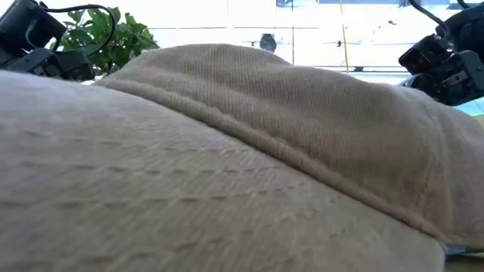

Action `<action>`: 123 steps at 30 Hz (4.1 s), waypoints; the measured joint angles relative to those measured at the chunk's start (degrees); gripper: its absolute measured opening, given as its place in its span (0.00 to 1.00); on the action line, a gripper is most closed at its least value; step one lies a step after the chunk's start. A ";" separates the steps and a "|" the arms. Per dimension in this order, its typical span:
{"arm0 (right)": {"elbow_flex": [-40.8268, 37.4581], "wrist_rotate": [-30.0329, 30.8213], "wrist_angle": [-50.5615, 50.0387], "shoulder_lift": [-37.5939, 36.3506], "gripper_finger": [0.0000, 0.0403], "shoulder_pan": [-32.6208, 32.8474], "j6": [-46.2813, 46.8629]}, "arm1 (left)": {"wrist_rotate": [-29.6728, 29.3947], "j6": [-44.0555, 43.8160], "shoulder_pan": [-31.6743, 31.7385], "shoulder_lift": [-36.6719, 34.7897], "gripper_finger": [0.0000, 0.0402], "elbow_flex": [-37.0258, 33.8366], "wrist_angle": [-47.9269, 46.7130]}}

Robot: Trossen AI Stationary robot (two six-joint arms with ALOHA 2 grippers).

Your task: Pick & Place hat

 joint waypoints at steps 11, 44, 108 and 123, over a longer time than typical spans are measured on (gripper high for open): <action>0.00 0.00 0.00 0.02 0.00 0.00 0.00 | 0.00 0.00 0.00 0.00 0.13 0.00 -0.02; 0.00 0.00 0.00 0.01 0.00 0.00 0.00 | -0.08 2.99 0.00 -0.02 0.13 0.00 -0.02; -0.02 18.29 32.75 0.07 0.00 -0.02 35.89 | -6.05 -29.46 0.00 0.00 0.13 0.02 34.68; -0.02 18.27 32.90 0.09 0.00 -0.02 37.60 | -5.86 -31.47 0.00 0.02 0.13 0.02 33.53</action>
